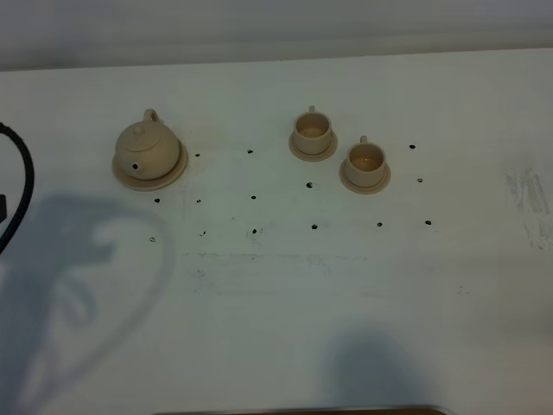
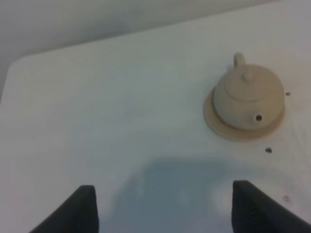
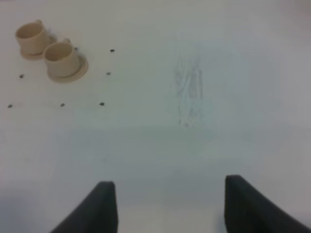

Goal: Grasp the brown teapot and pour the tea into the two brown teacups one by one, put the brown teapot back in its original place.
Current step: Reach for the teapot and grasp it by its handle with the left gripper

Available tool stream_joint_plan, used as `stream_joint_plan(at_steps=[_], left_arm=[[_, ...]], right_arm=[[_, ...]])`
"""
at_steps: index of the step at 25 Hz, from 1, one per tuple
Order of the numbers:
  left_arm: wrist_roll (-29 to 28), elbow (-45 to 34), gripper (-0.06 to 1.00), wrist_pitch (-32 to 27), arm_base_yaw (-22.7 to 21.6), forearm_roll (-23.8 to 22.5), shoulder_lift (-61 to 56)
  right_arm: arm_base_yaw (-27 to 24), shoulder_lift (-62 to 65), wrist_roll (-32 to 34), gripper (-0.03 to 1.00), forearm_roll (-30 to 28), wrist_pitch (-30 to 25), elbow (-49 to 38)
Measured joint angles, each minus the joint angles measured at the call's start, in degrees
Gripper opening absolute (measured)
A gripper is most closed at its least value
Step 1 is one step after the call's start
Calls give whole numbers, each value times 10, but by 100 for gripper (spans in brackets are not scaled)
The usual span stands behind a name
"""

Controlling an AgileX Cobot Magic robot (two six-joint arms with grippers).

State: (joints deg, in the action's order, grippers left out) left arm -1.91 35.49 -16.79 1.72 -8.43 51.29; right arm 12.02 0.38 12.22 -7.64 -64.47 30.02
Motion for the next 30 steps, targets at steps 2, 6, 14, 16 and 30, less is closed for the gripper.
stream_joint_plan(at_steps=[2, 6, 14, 16, 30], left_arm=[[0, 0, 56, 17, 0, -1, 19], [0, 2, 56, 44, 0, -2, 60], [1, 65, 56, 77, 0, -3, 111], [4, 76, 56, 83, -1, -3, 129], [11, 98, 56, 136, -2, -4, 215]], right_arm=[[0, 0, 0, 49, 0, 0, 0], [0, 0, 0, 49, 0, 0, 0], [-92, 0, 0, 49, 5, 0, 0], [-112, 0, 0, 49, 5, 0, 0], [-125, 0, -1, 49, 6, 0, 0]])
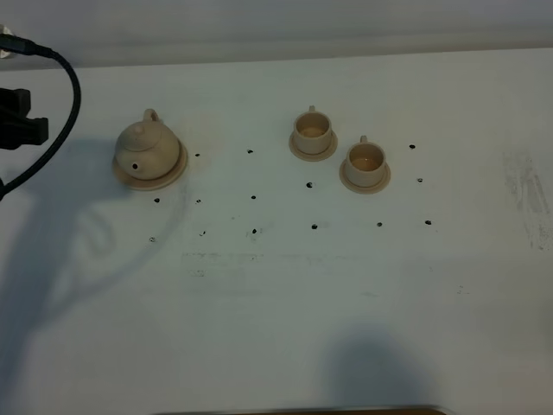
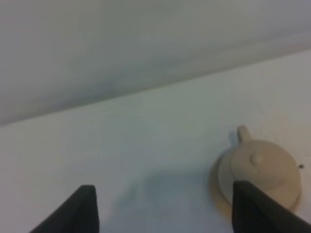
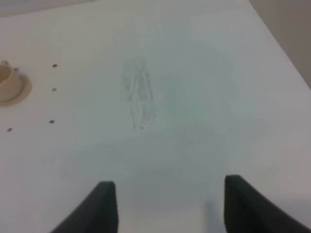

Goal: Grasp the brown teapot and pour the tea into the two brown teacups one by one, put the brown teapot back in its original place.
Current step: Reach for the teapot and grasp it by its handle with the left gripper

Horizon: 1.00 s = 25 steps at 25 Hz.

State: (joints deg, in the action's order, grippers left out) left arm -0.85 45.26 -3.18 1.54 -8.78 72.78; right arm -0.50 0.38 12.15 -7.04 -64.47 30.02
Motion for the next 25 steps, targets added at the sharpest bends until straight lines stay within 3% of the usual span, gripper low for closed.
stream_joint_plan(at_steps=[6, 11, 25], left_arm=[[0, 34, 56, -38, 0, 0, 58], [0, 40, 56, -34, 0, 0, 64], [0, 40, 56, -7, 0, 0, 64]], right_arm=[[0, 0, -5, 49, 16, 0, 0], [0, 0, -16, 49, 64, 1, -1], [0, 0, -15, 49, 67, 1, -1]])
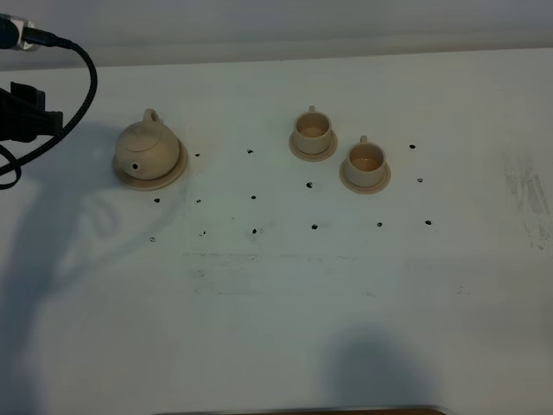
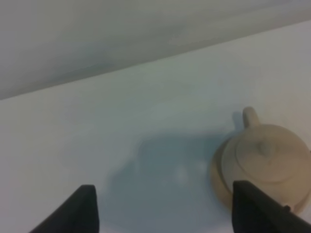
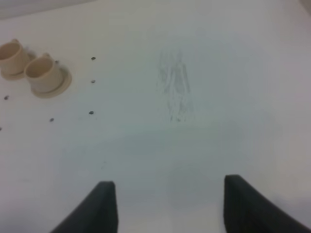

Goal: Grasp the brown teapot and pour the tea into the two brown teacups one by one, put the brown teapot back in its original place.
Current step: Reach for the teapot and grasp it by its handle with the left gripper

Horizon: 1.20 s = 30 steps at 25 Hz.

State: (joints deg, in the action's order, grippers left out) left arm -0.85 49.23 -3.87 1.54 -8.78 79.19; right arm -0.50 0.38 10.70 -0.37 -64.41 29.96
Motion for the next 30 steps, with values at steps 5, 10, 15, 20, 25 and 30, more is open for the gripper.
stream_joint_plan(at_steps=[5, 10, 15, 20, 25, 30], left_arm=[[0, 0, 56, 7, 0, 1, 0], [0, 1, 56, 13, 0, 1, 0], [2, 26, 56, -18, 0, 2, 10], [13, 65, 56, -87, 6, 3, 48], [15, 100, 56, -110, 13, 3, 82], [15, 128, 55, -122, 13, 3, 113]], right_arm=[[0, 0, -1, 49, 4, 0, 0], [0, 0, -46, 49, 14, 3, 0], [0, 0, -56, 49, 15, 3, 0], [0, 0, -56, 49, 15, 3, 0], [0, 0, -58, 49, 16, 3, 0], [0, 0, -58, 49, 16, 4, 0]])
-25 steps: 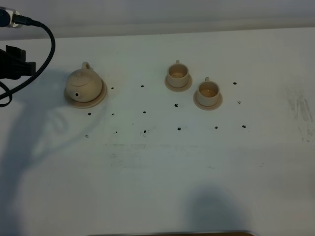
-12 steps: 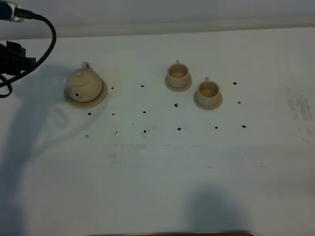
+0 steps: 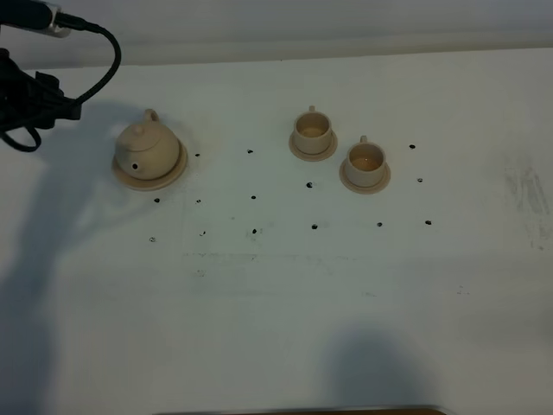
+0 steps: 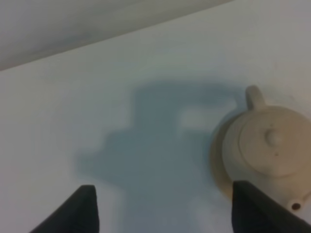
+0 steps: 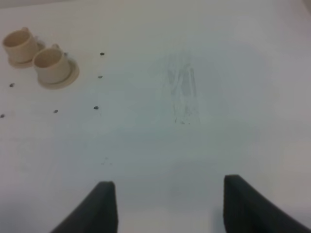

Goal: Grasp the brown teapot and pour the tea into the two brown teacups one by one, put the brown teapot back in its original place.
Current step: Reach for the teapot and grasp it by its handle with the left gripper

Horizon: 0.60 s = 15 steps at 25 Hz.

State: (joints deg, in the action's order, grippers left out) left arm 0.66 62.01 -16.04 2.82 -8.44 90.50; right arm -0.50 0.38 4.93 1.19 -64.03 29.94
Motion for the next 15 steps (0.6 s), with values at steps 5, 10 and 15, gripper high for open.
stream_joint_plan(at_steps=[5, 10, 15], left_arm=[[18, 70, 50, -44, 0, 9, 54], [67, 177, 45, -85, -3, 41, 121], [100, 300, 45, -138, 12, 53, 210]], right_arm=[[0, 0, 0, 49, 0, 0, 0], [0, 0, -1, 49, 1, 0, 0], [0, 0, -1, 49, 1, 0, 0]])
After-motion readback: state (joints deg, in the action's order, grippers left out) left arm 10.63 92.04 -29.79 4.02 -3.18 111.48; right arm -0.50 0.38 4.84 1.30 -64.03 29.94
